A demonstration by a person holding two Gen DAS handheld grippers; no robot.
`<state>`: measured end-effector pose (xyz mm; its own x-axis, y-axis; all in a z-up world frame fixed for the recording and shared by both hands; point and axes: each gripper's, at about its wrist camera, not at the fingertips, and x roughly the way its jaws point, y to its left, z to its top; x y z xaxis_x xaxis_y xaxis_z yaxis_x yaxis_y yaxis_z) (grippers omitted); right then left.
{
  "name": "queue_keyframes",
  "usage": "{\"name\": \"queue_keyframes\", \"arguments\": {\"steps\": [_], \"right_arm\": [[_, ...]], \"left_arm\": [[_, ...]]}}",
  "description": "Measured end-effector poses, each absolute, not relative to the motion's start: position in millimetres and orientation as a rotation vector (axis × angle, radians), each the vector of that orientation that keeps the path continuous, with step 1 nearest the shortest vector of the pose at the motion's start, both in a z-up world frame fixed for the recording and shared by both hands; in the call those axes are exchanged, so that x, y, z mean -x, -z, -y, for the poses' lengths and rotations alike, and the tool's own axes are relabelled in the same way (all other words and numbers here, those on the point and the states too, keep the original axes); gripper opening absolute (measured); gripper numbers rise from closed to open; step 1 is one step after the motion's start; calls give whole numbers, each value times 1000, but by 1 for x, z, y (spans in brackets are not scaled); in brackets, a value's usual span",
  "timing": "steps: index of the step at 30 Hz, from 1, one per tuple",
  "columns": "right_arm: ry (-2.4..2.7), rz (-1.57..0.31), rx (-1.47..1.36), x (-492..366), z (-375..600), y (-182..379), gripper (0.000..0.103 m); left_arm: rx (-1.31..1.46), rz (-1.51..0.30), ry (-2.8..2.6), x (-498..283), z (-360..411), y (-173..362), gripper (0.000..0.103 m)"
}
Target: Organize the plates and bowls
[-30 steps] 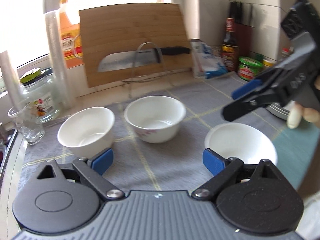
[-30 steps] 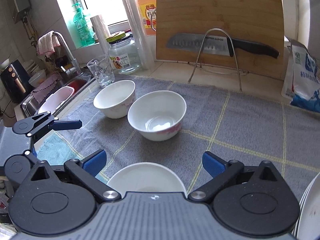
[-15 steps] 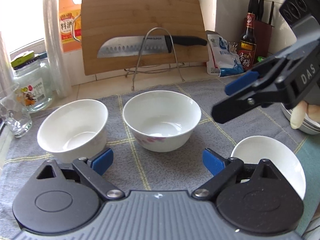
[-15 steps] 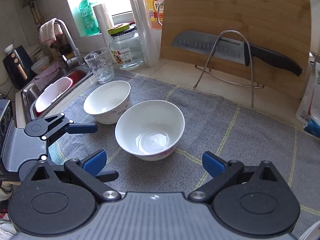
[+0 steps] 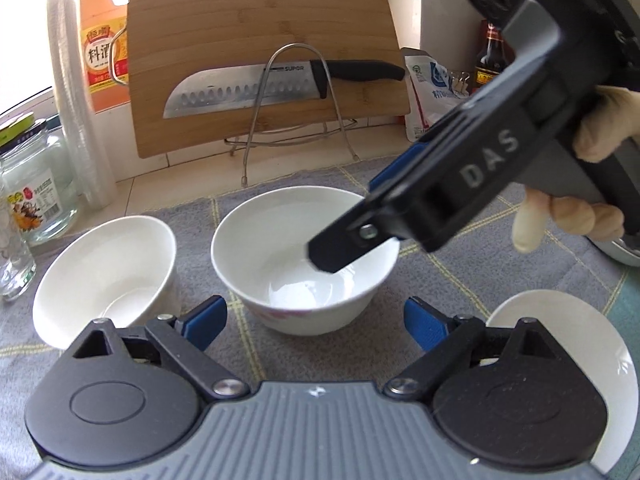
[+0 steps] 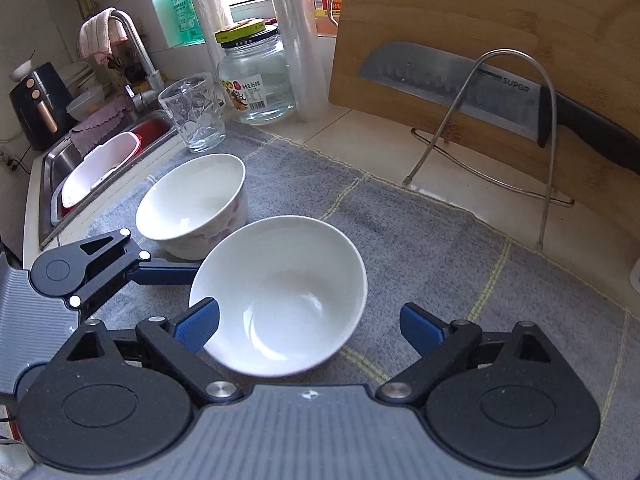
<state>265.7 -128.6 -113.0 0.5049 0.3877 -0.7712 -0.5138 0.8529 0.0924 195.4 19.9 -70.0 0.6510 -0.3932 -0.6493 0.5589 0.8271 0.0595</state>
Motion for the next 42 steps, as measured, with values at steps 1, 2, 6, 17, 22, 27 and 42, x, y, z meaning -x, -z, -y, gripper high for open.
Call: {"name": "queue_keyframes", "arguments": {"steps": [1,2,6,17,22,27,42], "right_arm": [[-551,-889,154,-268,128,113,96],[-553,-890,155,-271,127,114,95],[-562,-899,155,-279,123,118,87],[-589,-909,143,-286,119,122,80],[-587,-911,141,-285,119,122,80],[-579,-911,138,-283,119,121,80],[-586,-857,126,-254,119,91,80]], "left_arm": [[-264,-667,548,-197,-19,70,94],[-262,-667,550,-198,-19,70,93],[-266,-659,548,-201,-17,71,91],[-264,-653,549,-202,-19,72,90],[-260,-643,549,-202,-21,72,87],[-269,-642,548,-201,-20,73,87],[-289,-628,559,-186,-20,43,87]]}}
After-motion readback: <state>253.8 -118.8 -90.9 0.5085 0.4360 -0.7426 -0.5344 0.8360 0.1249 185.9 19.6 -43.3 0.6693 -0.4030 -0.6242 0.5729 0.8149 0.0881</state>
